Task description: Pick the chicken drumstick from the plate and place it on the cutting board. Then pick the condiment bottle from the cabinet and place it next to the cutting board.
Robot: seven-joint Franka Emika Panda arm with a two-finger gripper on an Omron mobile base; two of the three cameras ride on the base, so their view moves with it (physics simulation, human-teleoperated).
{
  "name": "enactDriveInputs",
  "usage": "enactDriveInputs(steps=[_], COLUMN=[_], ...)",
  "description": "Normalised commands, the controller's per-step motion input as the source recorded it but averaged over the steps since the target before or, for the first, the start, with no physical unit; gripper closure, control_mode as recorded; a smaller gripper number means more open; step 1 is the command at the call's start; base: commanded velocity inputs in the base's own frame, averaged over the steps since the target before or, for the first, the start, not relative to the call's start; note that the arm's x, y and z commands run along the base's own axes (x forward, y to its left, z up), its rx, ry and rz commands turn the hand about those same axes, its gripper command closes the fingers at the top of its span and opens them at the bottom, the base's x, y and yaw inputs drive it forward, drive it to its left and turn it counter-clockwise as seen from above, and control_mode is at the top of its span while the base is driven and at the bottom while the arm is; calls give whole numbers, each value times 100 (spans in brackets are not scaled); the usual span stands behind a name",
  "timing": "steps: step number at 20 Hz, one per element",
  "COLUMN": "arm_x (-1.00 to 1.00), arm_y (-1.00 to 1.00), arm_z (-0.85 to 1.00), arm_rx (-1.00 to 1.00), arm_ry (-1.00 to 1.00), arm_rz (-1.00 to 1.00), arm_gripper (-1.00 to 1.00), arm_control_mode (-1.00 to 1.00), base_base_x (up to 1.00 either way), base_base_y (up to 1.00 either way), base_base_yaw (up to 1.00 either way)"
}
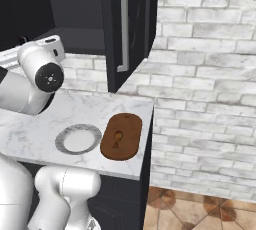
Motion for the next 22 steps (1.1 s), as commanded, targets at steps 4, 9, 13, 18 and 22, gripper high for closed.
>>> enactDriveInputs(steps=[4,9,13,18,22], arm_x=[-44,-48,-51,-47,-48], arm_y=[0,-2,-10,-15,-16], arm_z=[-6,-3,0,0,0], arm_rx=[0,0,0,0,0], arm_ry=[0,0,0,1,2], arm_rz=[0,0,0,0,0], arm_gripper=[100,100,100,100,100], arm_control_mode=[-100,-100,-100,-100,-100], base_base_x=[0,0,0,0,0], base_base_y=[0,0,0,0,0], base_base_yaw=[0,0,0,0,0])
